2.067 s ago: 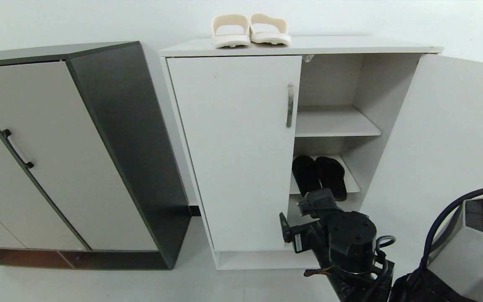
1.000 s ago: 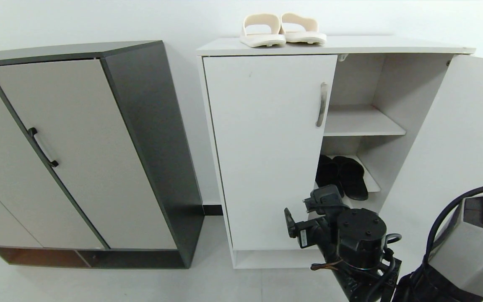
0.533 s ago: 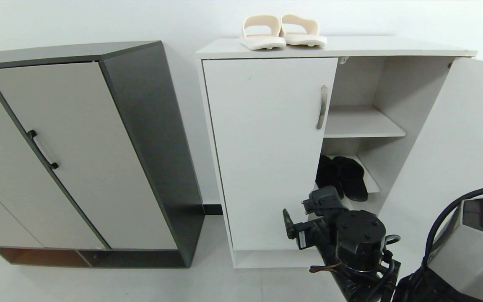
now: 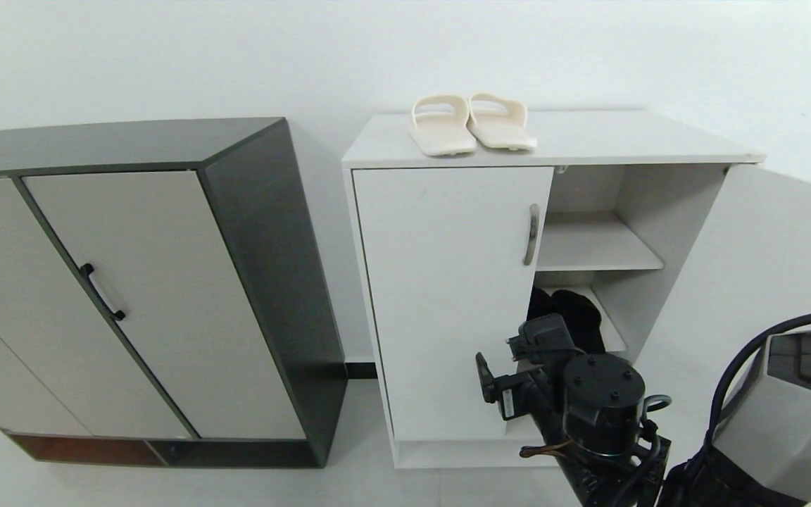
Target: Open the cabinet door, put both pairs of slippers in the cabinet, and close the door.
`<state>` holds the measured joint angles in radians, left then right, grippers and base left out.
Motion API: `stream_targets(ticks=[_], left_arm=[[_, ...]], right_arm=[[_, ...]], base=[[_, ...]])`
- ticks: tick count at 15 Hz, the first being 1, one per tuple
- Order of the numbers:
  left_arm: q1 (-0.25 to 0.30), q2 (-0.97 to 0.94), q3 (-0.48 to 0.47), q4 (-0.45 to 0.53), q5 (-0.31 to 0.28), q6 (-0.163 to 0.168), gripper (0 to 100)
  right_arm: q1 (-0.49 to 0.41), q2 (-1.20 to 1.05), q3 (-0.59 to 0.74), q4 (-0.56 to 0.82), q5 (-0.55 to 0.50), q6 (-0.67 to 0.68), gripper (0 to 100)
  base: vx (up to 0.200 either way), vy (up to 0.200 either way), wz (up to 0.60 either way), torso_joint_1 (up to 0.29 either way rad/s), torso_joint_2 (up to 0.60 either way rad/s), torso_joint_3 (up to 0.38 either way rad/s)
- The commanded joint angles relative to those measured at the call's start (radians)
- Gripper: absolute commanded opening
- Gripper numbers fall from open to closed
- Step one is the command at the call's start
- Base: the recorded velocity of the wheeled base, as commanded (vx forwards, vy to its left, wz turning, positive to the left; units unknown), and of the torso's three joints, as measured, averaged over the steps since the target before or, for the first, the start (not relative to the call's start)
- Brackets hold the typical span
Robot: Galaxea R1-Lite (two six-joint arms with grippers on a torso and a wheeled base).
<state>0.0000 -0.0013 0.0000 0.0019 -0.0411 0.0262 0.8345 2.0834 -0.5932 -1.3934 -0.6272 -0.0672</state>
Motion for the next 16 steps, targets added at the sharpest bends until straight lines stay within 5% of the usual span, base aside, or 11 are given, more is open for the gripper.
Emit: stream_targets(ticks=[1, 16], left_arm=[[0.0, 0.001, 0.0, 0.0, 0.0, 0.0, 0], [0.0, 0.001, 0.0, 0.0, 0.001, 0.0, 0]], right_arm=[[0.0, 0.001, 0.0, -0.001, 0.0, 0.0, 100], [0.002, -0.003, -0.008, -0.015, 0.024, -0.002, 100]], base=[[0.0, 0.0, 0.0, 0.124, -0.48, -0.33], [0.0, 0.0, 0.0, 0.187, -0.5, -0.315]])
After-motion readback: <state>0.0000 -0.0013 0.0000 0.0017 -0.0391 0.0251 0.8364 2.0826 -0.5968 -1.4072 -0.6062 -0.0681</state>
